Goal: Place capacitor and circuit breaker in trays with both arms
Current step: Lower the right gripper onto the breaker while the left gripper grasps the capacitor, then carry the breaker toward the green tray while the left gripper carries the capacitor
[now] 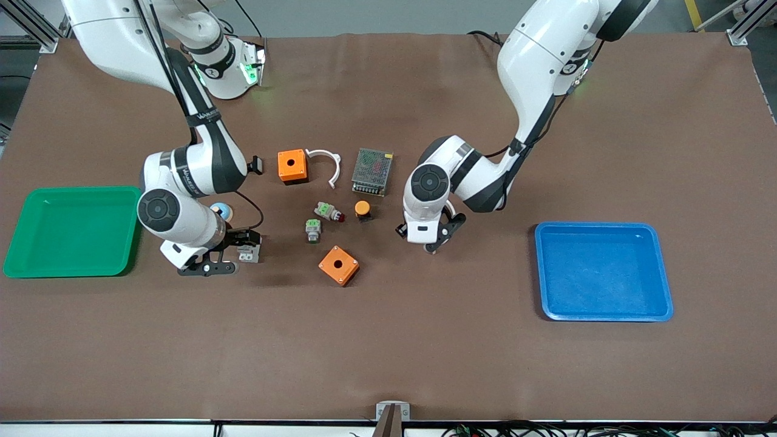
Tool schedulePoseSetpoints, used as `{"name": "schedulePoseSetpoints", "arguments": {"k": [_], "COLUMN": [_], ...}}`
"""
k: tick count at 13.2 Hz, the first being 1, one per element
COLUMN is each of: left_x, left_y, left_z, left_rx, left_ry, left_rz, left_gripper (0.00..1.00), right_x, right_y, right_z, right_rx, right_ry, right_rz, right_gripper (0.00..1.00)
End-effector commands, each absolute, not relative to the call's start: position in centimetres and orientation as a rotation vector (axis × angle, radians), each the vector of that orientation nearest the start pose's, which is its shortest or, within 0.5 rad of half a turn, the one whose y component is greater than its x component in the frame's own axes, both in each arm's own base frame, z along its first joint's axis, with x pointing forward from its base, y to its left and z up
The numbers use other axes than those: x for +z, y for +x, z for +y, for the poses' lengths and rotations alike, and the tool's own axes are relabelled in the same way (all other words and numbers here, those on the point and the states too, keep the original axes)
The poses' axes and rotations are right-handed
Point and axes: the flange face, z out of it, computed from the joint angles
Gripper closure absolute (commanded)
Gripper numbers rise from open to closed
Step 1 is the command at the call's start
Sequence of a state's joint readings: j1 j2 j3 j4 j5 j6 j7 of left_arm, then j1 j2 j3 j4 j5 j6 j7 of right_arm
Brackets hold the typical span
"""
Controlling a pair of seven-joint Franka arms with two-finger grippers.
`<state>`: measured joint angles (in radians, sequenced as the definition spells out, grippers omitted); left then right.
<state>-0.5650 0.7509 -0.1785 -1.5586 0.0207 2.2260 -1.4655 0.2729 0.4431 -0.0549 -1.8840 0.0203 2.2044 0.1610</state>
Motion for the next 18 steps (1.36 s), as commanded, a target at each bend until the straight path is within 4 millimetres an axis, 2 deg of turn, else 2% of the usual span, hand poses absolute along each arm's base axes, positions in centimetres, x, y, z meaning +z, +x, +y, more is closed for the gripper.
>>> {"name": "schedulePoseSetpoints", "arguments": {"k": [1, 3, 4, 8, 9, 10, 12, 13, 15, 16, 17, 18], "left_x": [19.4, 19.4, 19.7, 19.8, 20.0, 20.7, 23.9, 26.3, 30.6, 32.3, 34.1, 35.3], "left_y": [52.6, 52.6, 52.6, 52.8, 52.8, 53.0, 54.3, 55.1, 57.1, 58.2, 59.1, 60.2], "left_z": [-46.1, -46.1, -46.3, -46.2, -46.3, -46.3, -45.5, -44.4, -41.1, -38.6, -36.3, -33.4], "left_rx": [0.171, 0.17, 0.166, 0.163, 0.16, 0.148, 0.106, 0.08, 0.051, 0.061, 0.059, 0.076], "left_ry": [-2.896, -2.897, -2.902, -2.913, -2.92, -2.931, -2.986, -3.014, -3.04, -3.041, -3.058, -3.06], "left_rz": [-1.159, -1.16, -1.159, -1.142, -1.132, -1.127, -1.091, -1.061, -0.994, -0.924, -0.845, -0.777], "left_gripper": [0.3, 0.37, 0.44, 0.85, 0.96, 1.0, 1.0, 1.0, 1.0, 1.0, 1.0, 1.0], "right_x": [25.1, 23.9, 23.4, 22.2, 22.0, 22.0, 21.6, 21.6, 21.3, 21.4, 21.5, 21.8], "right_y": [59.6, 58.9, 58.6, 58.3, 58.3, 58.4, 58.4, 58.6, 58.7, 58.8, 58.9, 59.0], "right_z": [13.4, 13.6, 13.5, 14.3, 14.5, 14.4, 14.4, 14.3, 14.0, 13.9, 13.7, 13.4], "right_rx": [0.186, 0.162, 0.15, 0.146, 0.144, 0.132, 0.132, 0.115, 0.11, 0.11, 0.11, 0.112], "right_ry": [-3.143, -3.14, -3.14, -3.127, -3.126, -3.125, -3.126, -3.125, -3.125, -3.125, -3.125, -3.124], "right_rz": [-0.083, -0.087, -0.086, -0.081, -0.086, -0.085, -0.085, -0.085, -0.077, -0.075, -0.073, -0.064], "right_gripper": [0.0, 0.0, 0.0, 0.02, 0.05, 0.14, 0.34, 0.43, 0.64, 0.76, 0.82, 0.83]}}
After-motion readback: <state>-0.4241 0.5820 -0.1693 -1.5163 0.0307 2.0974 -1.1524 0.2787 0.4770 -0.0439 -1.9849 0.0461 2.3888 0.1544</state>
